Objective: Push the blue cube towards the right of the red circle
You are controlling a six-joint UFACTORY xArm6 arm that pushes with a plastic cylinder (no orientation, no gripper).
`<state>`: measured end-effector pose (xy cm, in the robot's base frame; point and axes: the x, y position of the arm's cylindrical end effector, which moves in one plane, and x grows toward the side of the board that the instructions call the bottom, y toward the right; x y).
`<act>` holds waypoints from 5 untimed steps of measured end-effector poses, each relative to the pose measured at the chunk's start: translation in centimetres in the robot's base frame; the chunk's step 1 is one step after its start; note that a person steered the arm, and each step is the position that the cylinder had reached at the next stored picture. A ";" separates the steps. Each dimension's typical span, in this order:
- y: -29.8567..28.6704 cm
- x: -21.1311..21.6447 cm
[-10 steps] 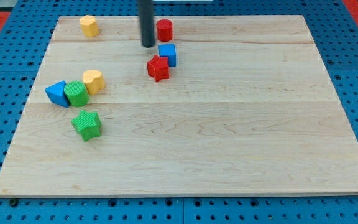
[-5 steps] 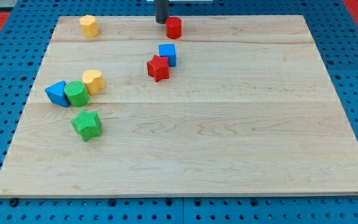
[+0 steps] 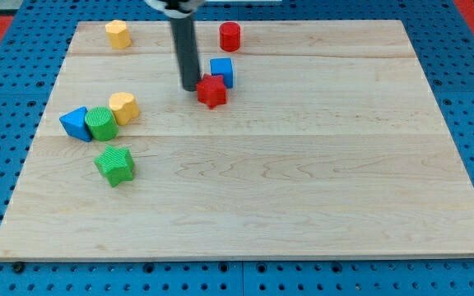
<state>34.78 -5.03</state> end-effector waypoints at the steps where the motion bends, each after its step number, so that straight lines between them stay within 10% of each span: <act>1: 3.7 -0.6; 5: -1.7 -3.5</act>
<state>31.31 -6.73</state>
